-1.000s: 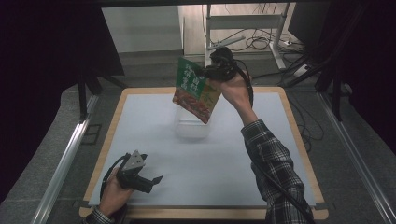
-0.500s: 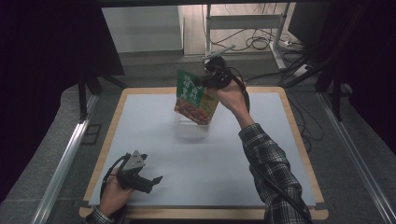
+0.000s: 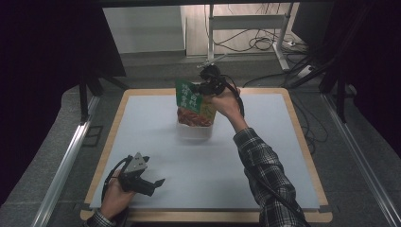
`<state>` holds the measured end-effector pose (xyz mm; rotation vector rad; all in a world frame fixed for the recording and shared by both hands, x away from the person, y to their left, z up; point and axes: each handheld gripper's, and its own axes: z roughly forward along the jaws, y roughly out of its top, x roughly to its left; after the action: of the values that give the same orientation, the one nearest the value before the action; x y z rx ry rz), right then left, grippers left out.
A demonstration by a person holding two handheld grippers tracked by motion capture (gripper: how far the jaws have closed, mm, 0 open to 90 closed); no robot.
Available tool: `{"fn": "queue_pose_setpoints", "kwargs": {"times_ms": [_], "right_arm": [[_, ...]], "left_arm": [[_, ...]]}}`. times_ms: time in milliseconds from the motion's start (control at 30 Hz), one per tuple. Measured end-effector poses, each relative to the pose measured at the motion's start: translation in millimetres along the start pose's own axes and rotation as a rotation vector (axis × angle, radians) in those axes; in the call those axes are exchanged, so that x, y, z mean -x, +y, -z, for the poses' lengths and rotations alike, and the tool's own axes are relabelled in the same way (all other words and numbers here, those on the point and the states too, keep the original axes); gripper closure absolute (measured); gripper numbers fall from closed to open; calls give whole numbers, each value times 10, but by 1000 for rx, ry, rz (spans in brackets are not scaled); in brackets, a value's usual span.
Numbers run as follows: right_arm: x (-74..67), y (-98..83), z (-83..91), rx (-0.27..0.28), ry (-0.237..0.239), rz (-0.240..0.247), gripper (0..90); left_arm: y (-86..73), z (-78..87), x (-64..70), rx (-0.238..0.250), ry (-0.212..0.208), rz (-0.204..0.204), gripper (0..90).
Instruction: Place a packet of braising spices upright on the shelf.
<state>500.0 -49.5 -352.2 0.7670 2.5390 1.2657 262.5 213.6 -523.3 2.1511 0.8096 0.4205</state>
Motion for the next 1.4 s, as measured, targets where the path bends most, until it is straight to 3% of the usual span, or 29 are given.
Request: {"fn": "queue_pose_setpoints", "kwargs": {"times_ms": [167, 333, 900, 1400], "right_arm": [[0, -26, -37, -5, -24, -1, 848], [6, -29, 15, 20, -37, 23, 707], [3, -61, 151, 14, -75, 43, 305], [17, -116, 303, 45, -68, 41, 120]], "left_arm": [[1, -1, 3, -3, 0, -1, 0], [-2, 1, -4, -2, 2, 2, 0], [-2, -4, -2, -5, 2, -1, 0], [-3, -7, -1, -7, 3, -4, 0]]}}
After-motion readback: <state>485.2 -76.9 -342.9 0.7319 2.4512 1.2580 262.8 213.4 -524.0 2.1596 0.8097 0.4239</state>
